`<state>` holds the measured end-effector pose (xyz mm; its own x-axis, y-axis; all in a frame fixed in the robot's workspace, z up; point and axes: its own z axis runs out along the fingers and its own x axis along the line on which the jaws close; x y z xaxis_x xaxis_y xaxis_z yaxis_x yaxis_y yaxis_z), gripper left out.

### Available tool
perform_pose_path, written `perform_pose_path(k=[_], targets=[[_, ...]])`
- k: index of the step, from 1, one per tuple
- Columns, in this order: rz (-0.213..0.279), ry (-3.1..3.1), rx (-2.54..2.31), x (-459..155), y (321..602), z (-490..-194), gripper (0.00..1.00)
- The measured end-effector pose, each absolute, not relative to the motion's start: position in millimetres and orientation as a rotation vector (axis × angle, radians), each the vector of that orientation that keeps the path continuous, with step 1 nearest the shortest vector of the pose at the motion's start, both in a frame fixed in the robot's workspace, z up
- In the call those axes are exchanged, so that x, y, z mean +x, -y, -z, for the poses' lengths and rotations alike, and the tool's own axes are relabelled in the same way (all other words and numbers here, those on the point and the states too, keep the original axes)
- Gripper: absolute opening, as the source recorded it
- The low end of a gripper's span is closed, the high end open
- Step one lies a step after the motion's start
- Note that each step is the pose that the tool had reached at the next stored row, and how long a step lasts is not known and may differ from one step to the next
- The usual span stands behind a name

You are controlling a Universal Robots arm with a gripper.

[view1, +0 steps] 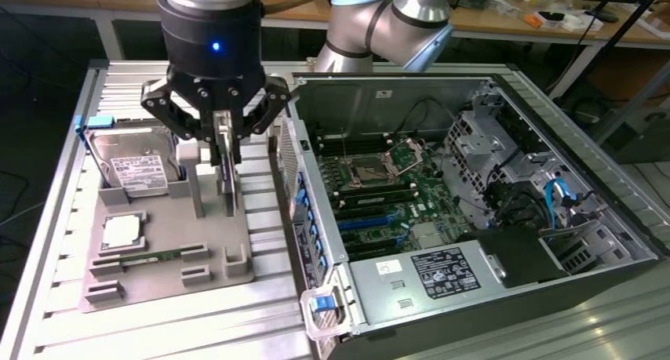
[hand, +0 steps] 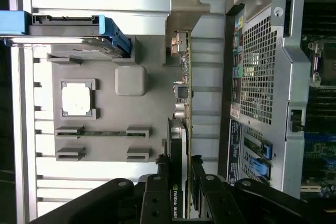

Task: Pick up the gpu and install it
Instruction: 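Pick up the gpu and move the gpu toward the slot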

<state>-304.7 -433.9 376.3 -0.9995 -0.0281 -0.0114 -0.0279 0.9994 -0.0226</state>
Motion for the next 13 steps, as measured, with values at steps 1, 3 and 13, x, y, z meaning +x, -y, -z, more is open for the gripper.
perform_pose_path(k=[1, 3, 13], targets=[[0.039, -3.129, -0.044, -304.5, 433.9, -380.9, 0.27], [0.047, -3.129, -0.044, -304.1, 433.9, -390.5, 0.27], [0.074, -3.129, -0.044, -302.3, 433.9, -433.2, 0.27]])
